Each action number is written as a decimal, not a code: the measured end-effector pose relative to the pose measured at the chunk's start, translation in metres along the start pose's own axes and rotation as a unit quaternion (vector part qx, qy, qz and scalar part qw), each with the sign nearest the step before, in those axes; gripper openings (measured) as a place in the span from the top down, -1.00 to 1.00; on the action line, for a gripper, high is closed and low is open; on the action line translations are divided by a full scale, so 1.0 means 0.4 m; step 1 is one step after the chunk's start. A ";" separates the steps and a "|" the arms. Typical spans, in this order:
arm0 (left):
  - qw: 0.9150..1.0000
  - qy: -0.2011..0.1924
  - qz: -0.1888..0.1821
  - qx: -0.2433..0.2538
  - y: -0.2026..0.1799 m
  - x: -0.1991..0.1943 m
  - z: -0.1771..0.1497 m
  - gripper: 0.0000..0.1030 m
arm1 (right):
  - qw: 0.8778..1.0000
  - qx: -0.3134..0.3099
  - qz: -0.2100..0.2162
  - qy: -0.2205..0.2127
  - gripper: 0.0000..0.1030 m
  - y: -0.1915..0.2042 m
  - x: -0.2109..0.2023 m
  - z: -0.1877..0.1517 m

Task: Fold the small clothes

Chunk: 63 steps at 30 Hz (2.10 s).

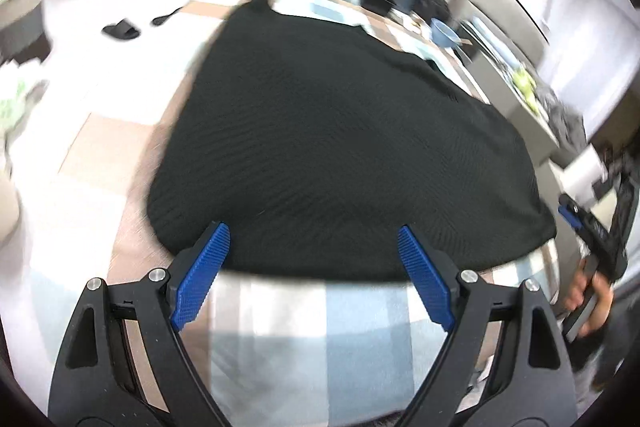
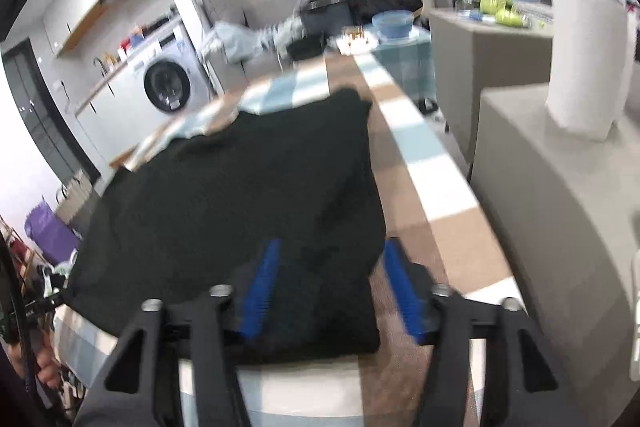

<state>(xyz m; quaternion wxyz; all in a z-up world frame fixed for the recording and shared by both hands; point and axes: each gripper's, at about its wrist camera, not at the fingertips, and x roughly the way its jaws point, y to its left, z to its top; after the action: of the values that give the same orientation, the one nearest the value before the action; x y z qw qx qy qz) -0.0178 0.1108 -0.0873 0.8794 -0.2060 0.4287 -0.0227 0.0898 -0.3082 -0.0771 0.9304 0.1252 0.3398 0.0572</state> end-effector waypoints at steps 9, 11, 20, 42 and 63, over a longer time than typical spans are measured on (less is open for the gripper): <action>0.997 -0.006 0.014 -0.081 0.080 -0.008 -0.018 -0.64 | 0.997 -0.015 0.062 -0.032 -0.65 0.060 -0.024 0.004; 0.996 -0.019 0.026 -0.087 0.080 0.011 -0.008 -0.64 | 0.997 -0.016 0.068 -0.025 -0.65 0.067 -0.013 -0.001; 0.983 -0.096 0.077 -0.138 0.101 0.077 0.046 0.55 | 0.997 -0.031 0.075 -0.004 -0.65 0.103 0.028 -0.023; 0.973 -0.213 0.083 0.030 -0.097 -0.077 0.099 0.80 | 0.997 -0.042 0.067 0.006 -0.65 0.127 0.052 -0.010; 0.946 -0.049 -0.127 0.294 -0.544 0.080 -0.080 -0.37 | 0.992 -0.018 0.112 0.049 -0.65 0.161 0.116 0.000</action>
<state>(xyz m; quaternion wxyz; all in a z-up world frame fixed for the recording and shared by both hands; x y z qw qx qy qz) 0.0077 -0.1059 -0.0457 0.9106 0.0080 0.3297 -0.2493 0.1237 -0.2373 -0.0884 0.9024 0.1424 0.3680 0.1734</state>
